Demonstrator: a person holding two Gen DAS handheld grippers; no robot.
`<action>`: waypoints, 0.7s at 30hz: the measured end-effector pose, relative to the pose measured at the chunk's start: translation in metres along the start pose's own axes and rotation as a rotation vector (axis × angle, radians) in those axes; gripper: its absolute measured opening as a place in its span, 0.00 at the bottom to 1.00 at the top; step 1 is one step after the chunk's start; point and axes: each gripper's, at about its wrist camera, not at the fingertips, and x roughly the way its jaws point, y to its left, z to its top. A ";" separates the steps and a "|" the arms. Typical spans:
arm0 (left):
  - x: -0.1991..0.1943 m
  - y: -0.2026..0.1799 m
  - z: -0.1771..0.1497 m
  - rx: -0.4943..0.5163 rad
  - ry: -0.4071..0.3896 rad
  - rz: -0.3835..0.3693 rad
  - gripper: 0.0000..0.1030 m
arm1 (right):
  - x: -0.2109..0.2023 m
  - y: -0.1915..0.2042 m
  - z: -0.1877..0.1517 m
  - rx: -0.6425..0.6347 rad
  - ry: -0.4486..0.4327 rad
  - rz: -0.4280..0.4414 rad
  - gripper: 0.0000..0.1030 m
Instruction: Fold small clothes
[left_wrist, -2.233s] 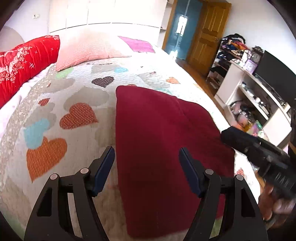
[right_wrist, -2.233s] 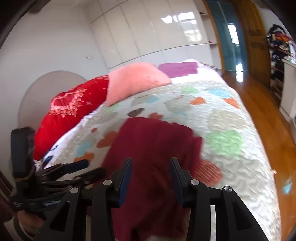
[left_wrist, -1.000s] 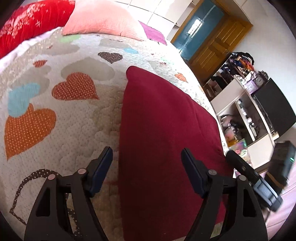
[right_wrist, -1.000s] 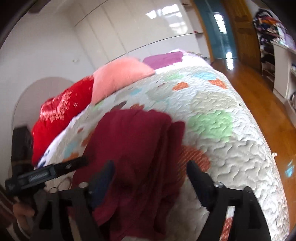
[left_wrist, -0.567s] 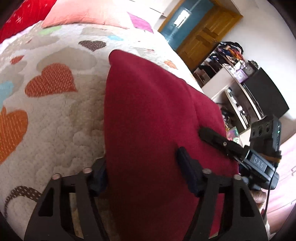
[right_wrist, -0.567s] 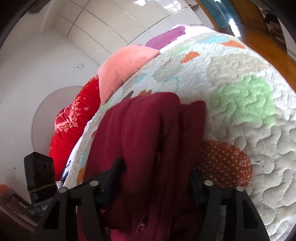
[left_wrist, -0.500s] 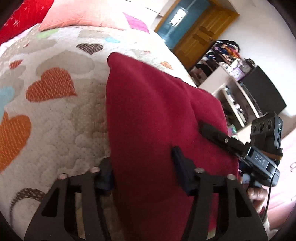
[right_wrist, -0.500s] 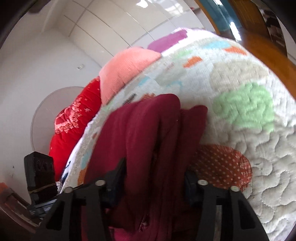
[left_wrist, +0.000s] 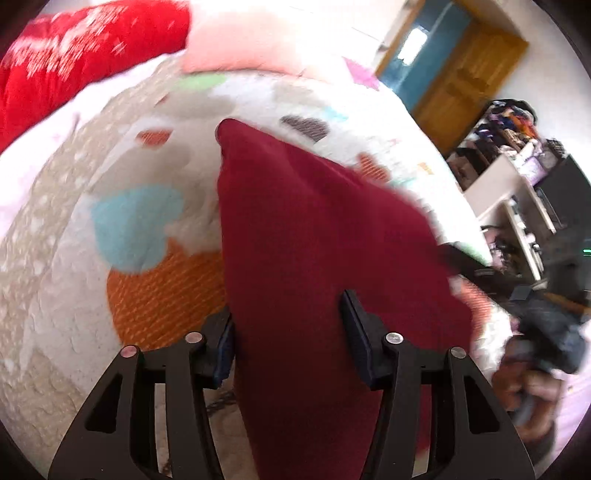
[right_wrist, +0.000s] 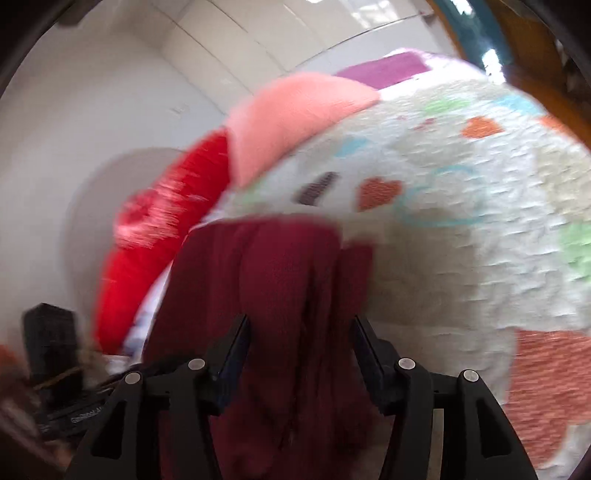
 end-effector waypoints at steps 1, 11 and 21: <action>-0.001 0.005 -0.002 -0.020 -0.017 -0.021 0.55 | -0.009 0.003 -0.001 -0.025 -0.020 -0.035 0.52; 0.000 -0.005 -0.006 0.034 -0.082 0.038 0.61 | -0.008 0.076 -0.036 -0.488 0.057 -0.111 0.33; -0.034 -0.026 -0.010 0.096 -0.233 0.186 0.61 | -0.038 0.073 -0.044 -0.442 -0.045 -0.112 0.40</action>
